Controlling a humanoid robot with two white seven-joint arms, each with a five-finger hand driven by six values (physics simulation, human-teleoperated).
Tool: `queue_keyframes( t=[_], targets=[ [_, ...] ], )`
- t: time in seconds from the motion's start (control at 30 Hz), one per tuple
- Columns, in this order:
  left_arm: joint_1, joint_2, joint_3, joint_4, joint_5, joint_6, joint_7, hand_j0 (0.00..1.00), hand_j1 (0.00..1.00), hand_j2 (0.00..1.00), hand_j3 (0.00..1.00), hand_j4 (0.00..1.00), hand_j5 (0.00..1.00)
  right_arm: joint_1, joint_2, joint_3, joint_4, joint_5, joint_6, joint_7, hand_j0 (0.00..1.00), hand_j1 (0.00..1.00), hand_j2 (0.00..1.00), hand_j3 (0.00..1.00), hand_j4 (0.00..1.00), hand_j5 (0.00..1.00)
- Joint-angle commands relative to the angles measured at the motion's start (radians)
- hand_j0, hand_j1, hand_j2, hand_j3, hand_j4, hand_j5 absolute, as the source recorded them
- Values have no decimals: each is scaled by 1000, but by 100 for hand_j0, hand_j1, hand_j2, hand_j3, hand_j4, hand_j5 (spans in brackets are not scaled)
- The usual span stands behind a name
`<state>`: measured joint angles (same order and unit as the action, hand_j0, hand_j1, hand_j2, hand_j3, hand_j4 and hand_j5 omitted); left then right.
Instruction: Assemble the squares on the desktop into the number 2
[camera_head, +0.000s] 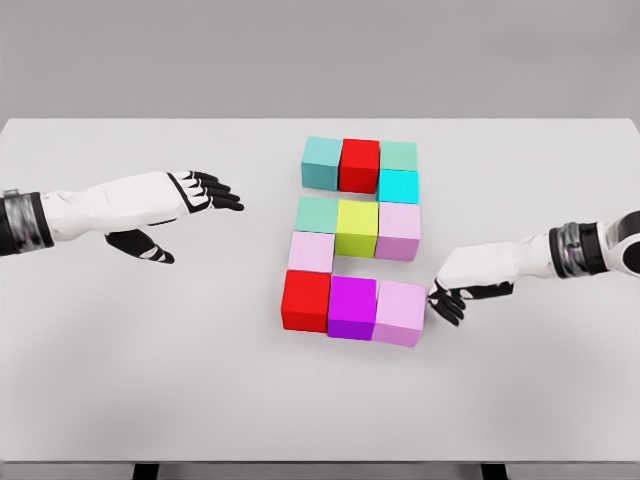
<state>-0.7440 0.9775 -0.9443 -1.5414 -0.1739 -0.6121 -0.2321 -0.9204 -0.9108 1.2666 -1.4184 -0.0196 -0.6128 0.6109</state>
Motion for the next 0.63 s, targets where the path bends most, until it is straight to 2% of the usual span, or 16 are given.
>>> queue_keyframes(
  t=[0.0, 0.13, 0.23, 0.27, 0.3, 0.4, 0.6],
  targets=[
    [0, 0, 2, 1, 7, 1, 0, 100, 100, 100, 100, 100, 100, 0, -5, -1, 16, -5, 2, 0, 16, 16, 16, 16, 16, 16],
    [0, -2, 2, 9, 5, 1, 0, 100, 100, 100, 100, 100, 100, -9, -20, -12, 56, -5, 2, 0, 16, 16, 16, 16, 16, 16],
    [0, -3, 2, 18, 5, 1, 0, 100, 100, 100, 100, 100, 100, -28, -98, -122, 58, -5, 2, 0, 20, 20, 20, 20, 20, 20],
    [0, -2, 2, 18, 7, 1, 0, 100, 100, 100, 100, 100, 100, -28, -120, -165, 58, -5, 2, 0, 35, 35, 35, 35, 35, 35],
    [0, -3, 1, 18, 7, 1, -1, 100, 100, 100, 100, 100, 100, -26, -125, -190, 62, -6, 2, 0, 100, 100, 100, 100, 100, 100],
    [2, -3, 1, 20, 7, 1, 0, 100, 100, 100, 100, 100, 100, -21, -160, -231, 76, -6, 2, 0, 100, 100, 100, 100, 100, 100],
    [2, -3, -1, 24, 7, 1, 0, 100, 100, 100, 100, 100, 100, -2, -146, -289, 101, -5, 2, 0, 100, 100, 100, 100, 100, 100]
  ],
)
